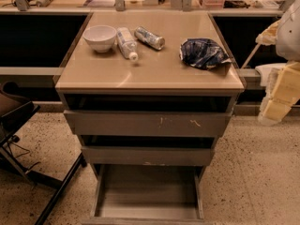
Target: Place blue chip bag into bottom drawer
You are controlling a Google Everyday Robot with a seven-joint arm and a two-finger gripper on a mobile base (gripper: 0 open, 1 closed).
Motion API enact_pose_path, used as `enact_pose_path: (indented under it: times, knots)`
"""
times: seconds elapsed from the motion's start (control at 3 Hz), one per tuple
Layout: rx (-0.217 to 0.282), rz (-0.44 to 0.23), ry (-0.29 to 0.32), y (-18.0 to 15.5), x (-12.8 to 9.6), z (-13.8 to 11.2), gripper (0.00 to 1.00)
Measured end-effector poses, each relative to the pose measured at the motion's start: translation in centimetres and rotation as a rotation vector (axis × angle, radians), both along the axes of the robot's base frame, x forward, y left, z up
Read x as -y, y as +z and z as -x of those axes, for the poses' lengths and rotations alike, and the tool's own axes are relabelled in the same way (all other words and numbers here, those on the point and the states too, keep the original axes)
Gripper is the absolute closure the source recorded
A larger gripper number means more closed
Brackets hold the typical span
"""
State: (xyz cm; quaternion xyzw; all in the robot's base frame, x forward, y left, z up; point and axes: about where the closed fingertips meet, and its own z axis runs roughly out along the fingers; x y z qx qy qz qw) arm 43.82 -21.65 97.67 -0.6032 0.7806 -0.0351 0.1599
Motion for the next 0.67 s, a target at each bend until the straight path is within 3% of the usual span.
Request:
enact_pose_path:
  times: [0.33, 0.67]
  knots:
    - [0.000, 0.000, 0.000, 0.0, 0.0, 0.0, 0.00]
    - [-0.031, -0.017, 0.020, -1.0, -0.3, -2.1, 0.00]
